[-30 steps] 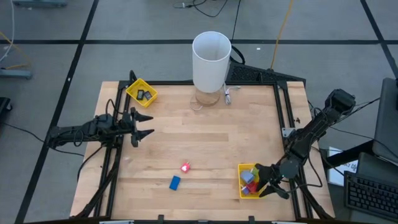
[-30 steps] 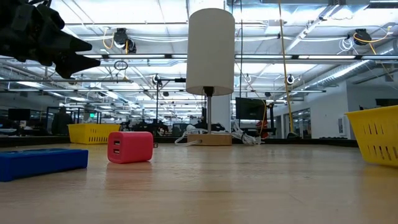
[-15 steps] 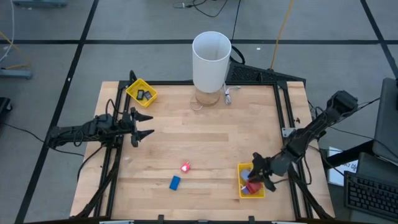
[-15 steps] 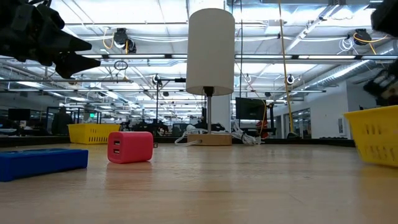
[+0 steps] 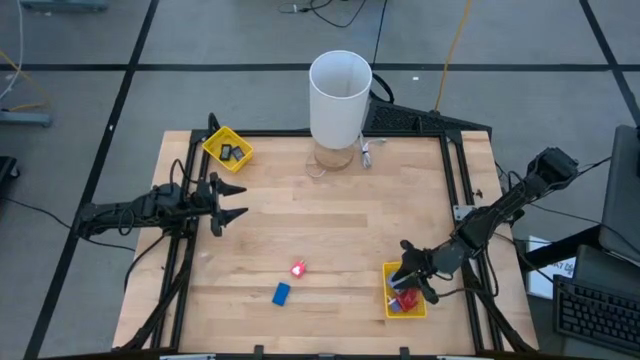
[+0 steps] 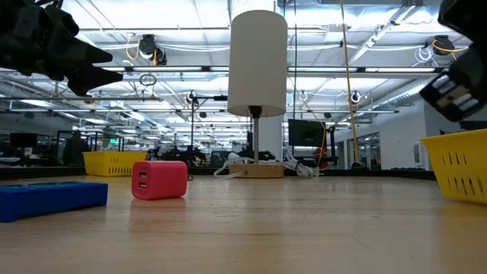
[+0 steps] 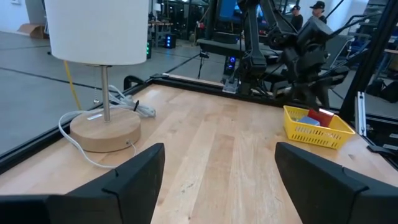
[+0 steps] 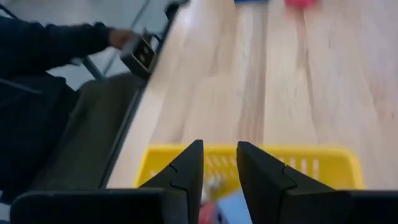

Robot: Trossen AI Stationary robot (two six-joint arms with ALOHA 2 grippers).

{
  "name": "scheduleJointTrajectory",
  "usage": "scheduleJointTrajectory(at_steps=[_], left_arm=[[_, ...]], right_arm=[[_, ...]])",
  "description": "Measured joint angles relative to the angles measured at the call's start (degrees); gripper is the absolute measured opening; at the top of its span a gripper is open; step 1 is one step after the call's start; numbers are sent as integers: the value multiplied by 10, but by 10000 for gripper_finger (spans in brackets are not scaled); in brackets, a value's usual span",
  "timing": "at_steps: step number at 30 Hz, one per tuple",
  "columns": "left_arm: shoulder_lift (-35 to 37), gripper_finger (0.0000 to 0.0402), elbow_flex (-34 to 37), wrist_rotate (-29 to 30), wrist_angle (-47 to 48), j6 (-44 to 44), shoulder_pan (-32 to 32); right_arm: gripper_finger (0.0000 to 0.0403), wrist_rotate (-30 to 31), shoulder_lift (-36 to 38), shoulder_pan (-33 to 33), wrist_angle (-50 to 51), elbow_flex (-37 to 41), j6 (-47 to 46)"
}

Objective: Pick & Place Office items
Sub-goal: Put the blue digital timer into the top yellow bin

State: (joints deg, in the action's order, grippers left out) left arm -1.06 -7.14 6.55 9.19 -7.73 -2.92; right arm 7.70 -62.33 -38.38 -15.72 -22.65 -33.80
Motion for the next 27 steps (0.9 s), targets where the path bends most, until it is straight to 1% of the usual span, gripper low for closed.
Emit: scheduleJointTrajectory(at_steps=[3,10,13,15,18,20,22,23,27], left_arm=[[0,307,0,0,0,0,0],[0,323,0,0,0,0,0],[0,328,0,0,0,0,0],[0,327,0,0,0,0,0],[0,322,0,0,0,0,0],[0,317,0,0,0,0,0],[0,313,0,0,0,0,0],[0,311,0,0,0,0,0],[0,304,0,0,0,0,0]], right_arm=[[86,0,0,12,-40,0,64],[86,0,0,47,-171,0,307],[86,10,0,65,-218,0,371],[86,55,0,78,-234,0,387],[86,169,0,107,-231,-1,398],[87,223,0,137,-230,-1,396],[91,216,0,172,-229,-1,396],[95,194,0,192,-229,-1,393],[123,66,0,282,-230,-1,351]])
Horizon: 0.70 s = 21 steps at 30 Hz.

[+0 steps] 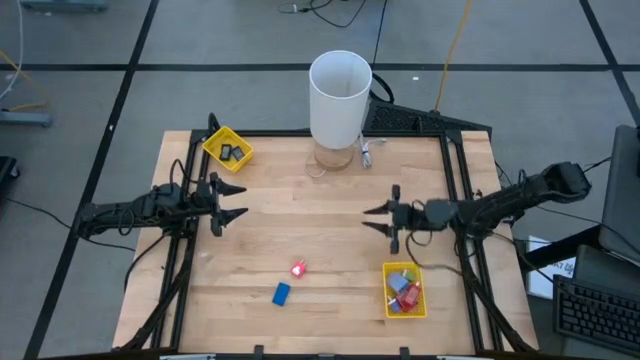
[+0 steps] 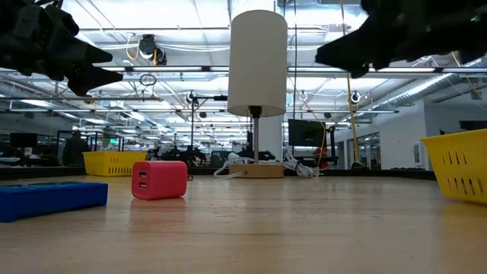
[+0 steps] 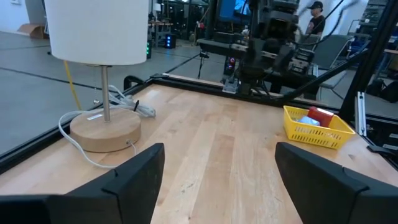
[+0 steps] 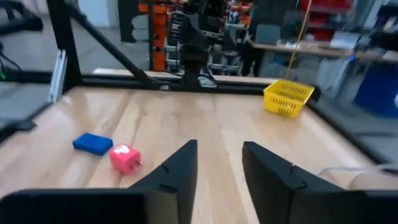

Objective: Pick & Place Office items
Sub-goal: Put the blue digital timer into the top yellow bin

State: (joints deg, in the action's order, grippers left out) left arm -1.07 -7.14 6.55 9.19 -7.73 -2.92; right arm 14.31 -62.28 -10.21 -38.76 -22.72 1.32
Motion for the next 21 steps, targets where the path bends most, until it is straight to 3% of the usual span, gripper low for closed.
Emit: scheduleJointTrajectory(at_steps=[5,11,15,18,21], left_arm=[[0,306,0,0,-10,0,0],[-1,321,-1,-21,-77,-58,1],[-13,327,20,-51,-116,-112,1],[-34,328,64,-91,-211,-164,1],[-70,323,62,-114,-213,-194,9]], right_arm=[[180,-126,0,92,-14,0,-70],[247,-219,0,107,-22,0,-95],[273,-235,0,101,-22,0,-94],[280,-236,0,101,-22,0,-93],[280,-236,9,101,-14,0,-78]])
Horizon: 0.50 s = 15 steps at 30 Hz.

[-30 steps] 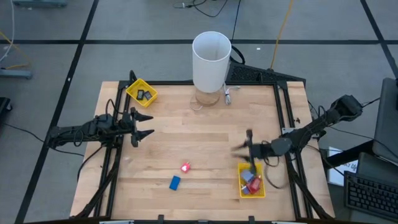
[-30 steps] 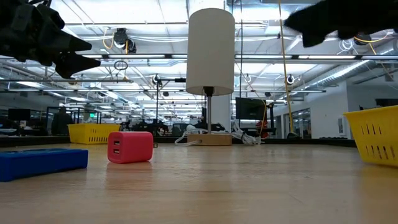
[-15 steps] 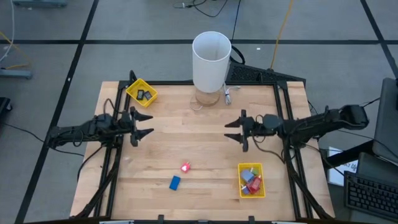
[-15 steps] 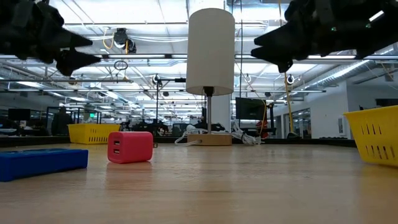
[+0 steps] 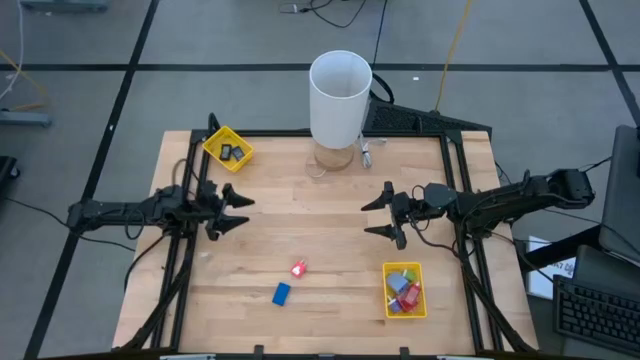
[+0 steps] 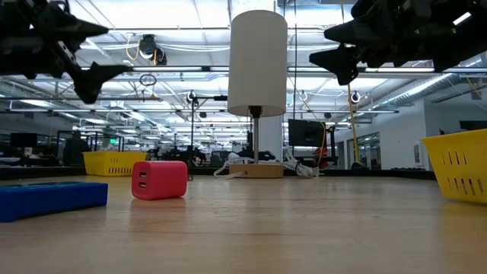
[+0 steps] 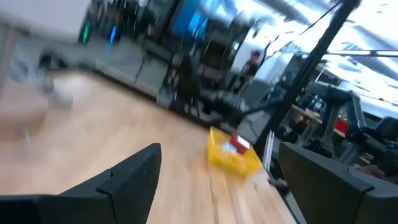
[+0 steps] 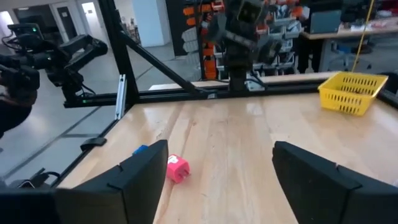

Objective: Pick & Place Office items
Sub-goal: Put the blue digital timer into the top yellow bin

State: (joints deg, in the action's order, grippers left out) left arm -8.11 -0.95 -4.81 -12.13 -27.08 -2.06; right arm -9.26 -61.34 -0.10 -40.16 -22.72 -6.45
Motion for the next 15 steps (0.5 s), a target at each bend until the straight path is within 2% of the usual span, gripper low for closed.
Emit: scheduleJointTrajectory(at_steps=[3,9,13,15], left_arm=[[-43,316,1,27,-4,-48,15],[-122,301,0,136,-14,-95,33],[-178,295,0,107,-56,-105,53],[-209,291,1,85,-108,-99,73]], right_arm=[[276,1,15,1,6,0,10],[270,1,26,1,5,0,11],[272,1,25,1,7,0,11],[271,1,25,1,10,0,11]])
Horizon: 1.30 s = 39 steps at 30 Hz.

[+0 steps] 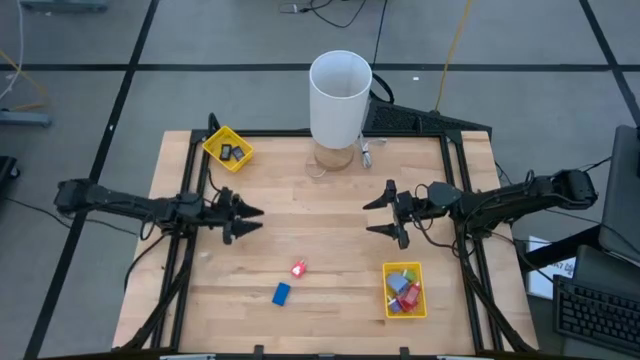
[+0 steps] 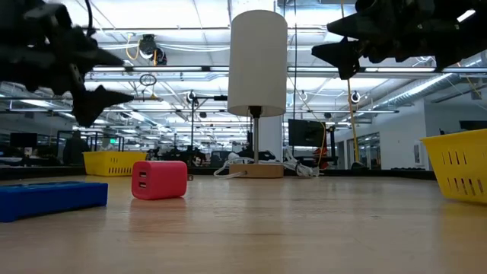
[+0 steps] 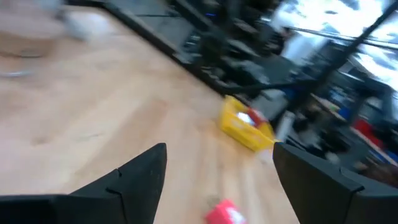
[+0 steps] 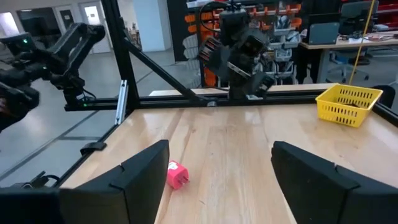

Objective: Pick & Place Office items
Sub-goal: Put the blue digital timer into the top yellow bin

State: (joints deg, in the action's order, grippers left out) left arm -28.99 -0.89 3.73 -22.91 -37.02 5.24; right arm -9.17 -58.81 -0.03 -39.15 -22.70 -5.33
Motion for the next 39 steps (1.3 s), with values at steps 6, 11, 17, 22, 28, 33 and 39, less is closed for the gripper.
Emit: scheduleJointTrajectory(at_steps=[6,11,17,22,28,33,39], left_arm=[[-103,285,-39,10,-71,49,87],[-217,286,-145,68,28,54,158],[-396,277,-339,82,254,-22,223],[-557,263,-492,18,430,-137,254],[-698,245,-614,-131,530,-293,257],[-772,229,-667,-158,562,-369,246],[-821,210,-688,-149,556,-416,232]], right_arm=[[266,0,0,0,10,0,2],[267,1,0,0,20,0,2],[263,1,0,0,22,0,2],[263,1,0,0,20,0,2],[264,1,0,0,17,0,2],[265,1,0,0,12,0,2],[265,1,0,0,8,0,2]])
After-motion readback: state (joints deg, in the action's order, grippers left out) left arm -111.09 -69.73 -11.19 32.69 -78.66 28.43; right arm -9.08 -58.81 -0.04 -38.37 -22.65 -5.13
